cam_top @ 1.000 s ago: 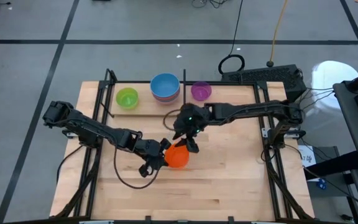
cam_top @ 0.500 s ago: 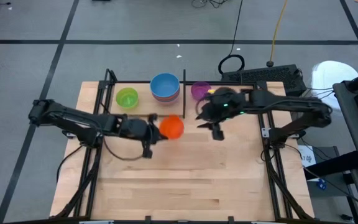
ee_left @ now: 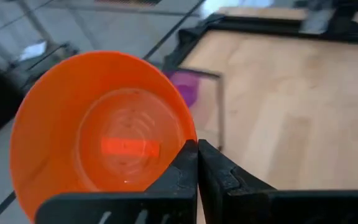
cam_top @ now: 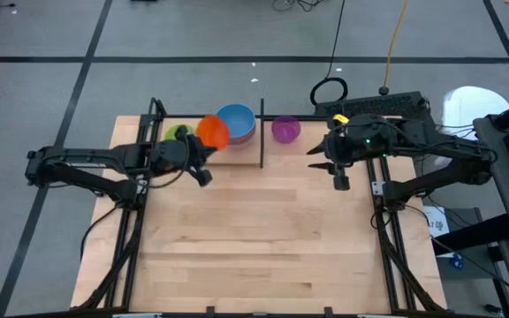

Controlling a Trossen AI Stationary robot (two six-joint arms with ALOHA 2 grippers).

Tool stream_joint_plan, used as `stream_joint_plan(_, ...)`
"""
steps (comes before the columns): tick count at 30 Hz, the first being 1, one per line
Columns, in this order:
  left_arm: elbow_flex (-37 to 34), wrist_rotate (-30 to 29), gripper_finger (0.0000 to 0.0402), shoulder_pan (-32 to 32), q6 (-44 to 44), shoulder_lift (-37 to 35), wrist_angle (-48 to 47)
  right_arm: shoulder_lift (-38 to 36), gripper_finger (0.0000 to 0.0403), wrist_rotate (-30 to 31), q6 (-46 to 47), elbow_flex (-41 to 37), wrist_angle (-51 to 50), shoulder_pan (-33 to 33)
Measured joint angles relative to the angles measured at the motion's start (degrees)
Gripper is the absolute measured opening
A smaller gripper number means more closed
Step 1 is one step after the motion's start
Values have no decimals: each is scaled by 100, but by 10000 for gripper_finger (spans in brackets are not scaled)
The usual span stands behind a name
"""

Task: Place and stack bowls onto a shelf
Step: Stack the small orange bowl into the green bowl on the shelf

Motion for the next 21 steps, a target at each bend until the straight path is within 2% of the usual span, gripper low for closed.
stream_joint_plan(6,-4,-345,0,375,-225,-210,-920,-59,146,14,-2,0,-311,0)
stream_joint_plan(12,-4,-450,0,808,-528,-204,-1877,-55,146,7,0,-4,-450,0)
stream_joint_plan(18,-4,-423,0,1324,-827,-204,-2457,-53,146,-4,-2,-4,-450,0)
stream_joint_plan(21,-4,-194,0,1578,-803,-172,-2598,-53,146,-4,-58,-4,-450,0)
